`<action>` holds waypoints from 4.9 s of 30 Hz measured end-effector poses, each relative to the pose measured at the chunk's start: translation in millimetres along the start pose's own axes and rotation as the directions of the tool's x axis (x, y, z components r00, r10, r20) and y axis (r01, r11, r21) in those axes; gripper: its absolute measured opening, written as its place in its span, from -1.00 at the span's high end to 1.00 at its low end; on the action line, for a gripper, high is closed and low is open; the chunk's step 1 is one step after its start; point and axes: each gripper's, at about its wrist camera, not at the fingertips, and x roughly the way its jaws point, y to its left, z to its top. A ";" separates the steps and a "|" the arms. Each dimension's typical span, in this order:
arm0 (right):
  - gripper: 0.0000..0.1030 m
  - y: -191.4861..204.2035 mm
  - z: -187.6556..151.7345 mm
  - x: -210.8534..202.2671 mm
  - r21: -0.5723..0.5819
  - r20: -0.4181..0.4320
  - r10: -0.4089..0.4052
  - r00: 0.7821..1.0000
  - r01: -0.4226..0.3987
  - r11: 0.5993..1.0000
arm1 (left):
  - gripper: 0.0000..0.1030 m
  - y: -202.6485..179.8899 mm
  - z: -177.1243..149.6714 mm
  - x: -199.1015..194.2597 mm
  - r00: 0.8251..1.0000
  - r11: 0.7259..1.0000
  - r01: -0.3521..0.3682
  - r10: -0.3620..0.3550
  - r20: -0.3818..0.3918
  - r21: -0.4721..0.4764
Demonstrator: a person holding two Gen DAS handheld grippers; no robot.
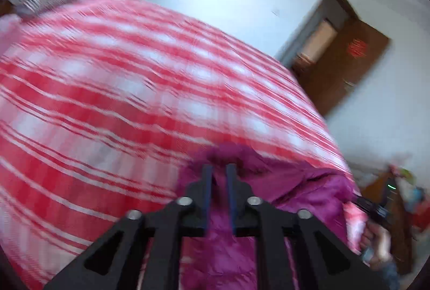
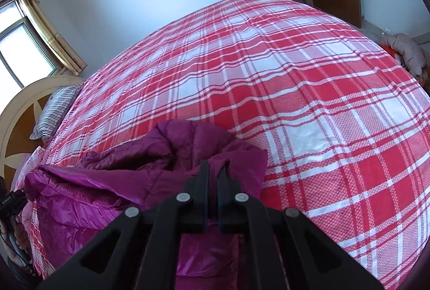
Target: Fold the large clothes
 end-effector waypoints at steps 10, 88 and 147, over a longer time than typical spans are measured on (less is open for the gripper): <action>-0.59 39.8 2.9 -26.7 -0.097 0.185 -0.230 0.955 0.251 0.963 | -0.61 -64.6 -20.7 -22.5 0.984 0.979 -0.046 0.009 0.180 0.199; -0.79 119.4 -62.7 26.3 -0.351 0.133 -0.129 0.983 0.169 0.921 | -0.83 -149.9 -74.2 67.5 0.993 0.912 -0.117 0.095 0.073 0.394; -0.98 78.7 -49.4 70.2 -0.315 0.024 -0.291 0.956 0.283 0.906 | -0.98 -110.3 -74.0 29.8 0.990 0.896 -0.138 0.113 0.083 0.423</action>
